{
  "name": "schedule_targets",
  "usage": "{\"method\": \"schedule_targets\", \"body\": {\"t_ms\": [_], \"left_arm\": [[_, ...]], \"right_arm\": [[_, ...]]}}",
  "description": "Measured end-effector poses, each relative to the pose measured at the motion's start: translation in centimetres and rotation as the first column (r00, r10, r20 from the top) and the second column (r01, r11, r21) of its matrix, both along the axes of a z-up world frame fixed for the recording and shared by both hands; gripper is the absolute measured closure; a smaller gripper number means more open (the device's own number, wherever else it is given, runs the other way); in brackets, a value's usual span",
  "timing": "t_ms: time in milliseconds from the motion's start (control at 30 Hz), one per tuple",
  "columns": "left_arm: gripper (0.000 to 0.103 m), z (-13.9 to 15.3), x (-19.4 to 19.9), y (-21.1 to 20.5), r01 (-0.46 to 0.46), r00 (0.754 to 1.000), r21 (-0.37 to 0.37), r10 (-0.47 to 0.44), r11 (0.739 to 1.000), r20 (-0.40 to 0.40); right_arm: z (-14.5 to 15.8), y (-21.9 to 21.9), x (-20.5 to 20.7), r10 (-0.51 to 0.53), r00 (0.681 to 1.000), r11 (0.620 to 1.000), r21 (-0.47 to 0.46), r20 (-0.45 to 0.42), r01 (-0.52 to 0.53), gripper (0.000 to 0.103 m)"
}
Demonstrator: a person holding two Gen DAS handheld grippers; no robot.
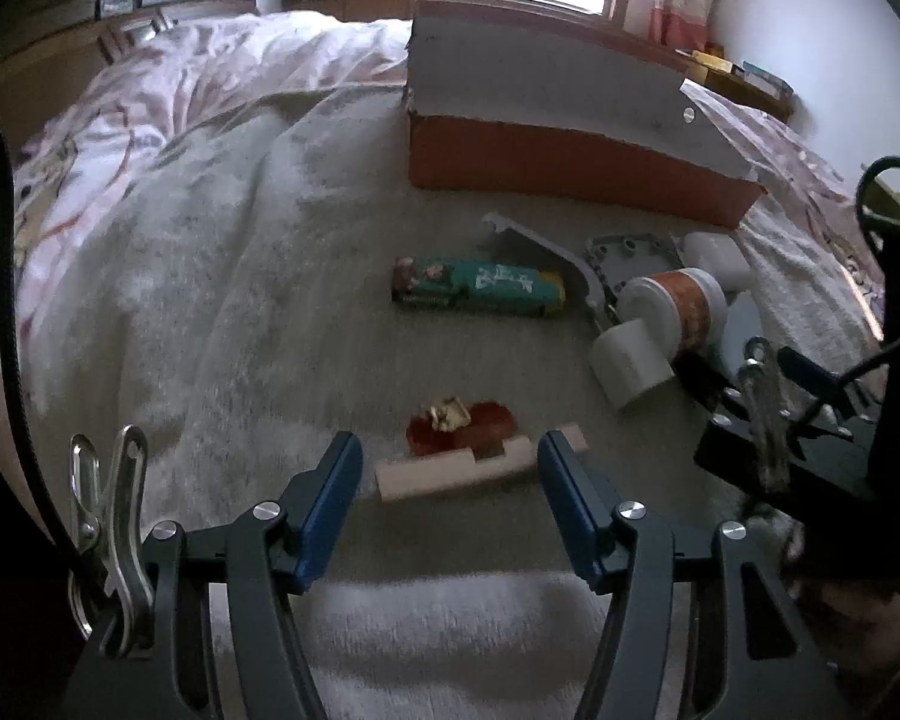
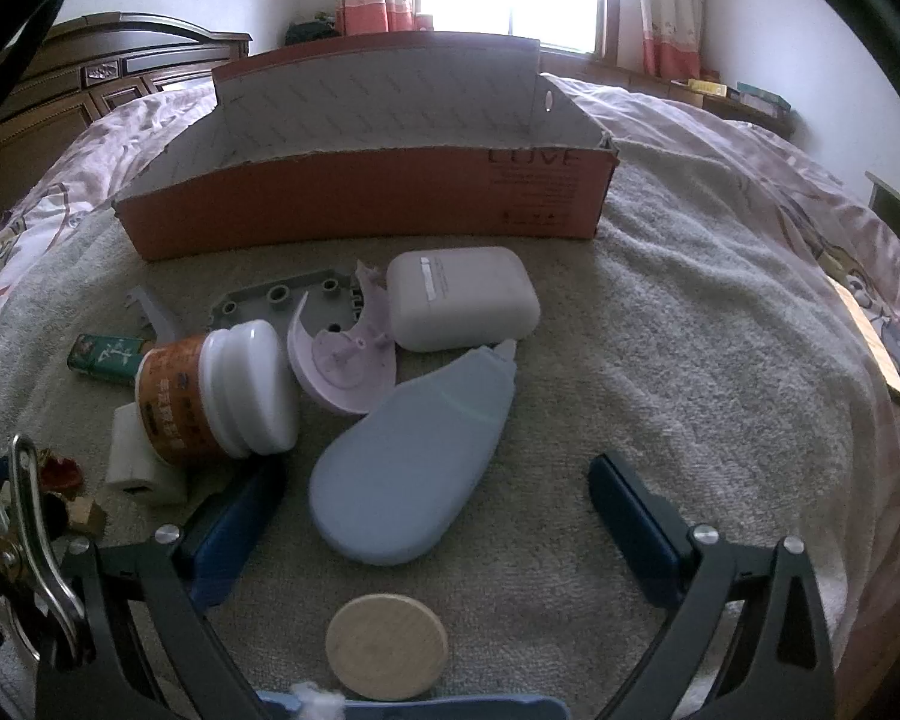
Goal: Organize rigid objects
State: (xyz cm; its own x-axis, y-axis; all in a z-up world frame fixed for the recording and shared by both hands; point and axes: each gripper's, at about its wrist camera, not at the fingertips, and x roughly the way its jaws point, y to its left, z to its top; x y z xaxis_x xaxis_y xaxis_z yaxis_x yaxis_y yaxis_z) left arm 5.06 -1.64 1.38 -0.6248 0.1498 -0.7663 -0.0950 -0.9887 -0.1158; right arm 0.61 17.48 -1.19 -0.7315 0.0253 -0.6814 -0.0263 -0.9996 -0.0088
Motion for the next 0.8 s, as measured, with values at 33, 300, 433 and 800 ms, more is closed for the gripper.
{"method": "schedule_targets", "body": {"t_ms": [33, 300, 433, 800], "left_arm": [[0.040, 0.1, 0.3, -0.1, 0.003, 1.000, 0.014, -0.003, 1.000, 0.007], [0.030, -1.0, -0.4, 0.8, 0.011, 0.997, 0.004, -0.011, 1.000, 0.072], [0.022, -1.1, -0.6, 1.8, 0.016, 0.997, -0.018, -0.014, 1.000, 0.074], [0.023, -0.9, -1.0, 2.0, -0.045, 0.998, -0.012, 0.046, 0.999, 0.050]], "right_arm": [[0.0, 0.0, 0.0, 0.000, 1.000, 1.000, 0.000, 0.000, 0.000, 0.000], [0.0, 0.0, 0.0, 0.000, 1.000, 1.000, -0.002, -0.001, 0.000, 0.000], [0.1, -0.3, 0.1, 0.002, 1.000, 1.000, -0.007, 0.000, -0.002, 0.000], [0.7, 0.6, 1.0, 0.046, 0.999, 0.996, -0.080, 0.018, -0.044, 0.000]]}}
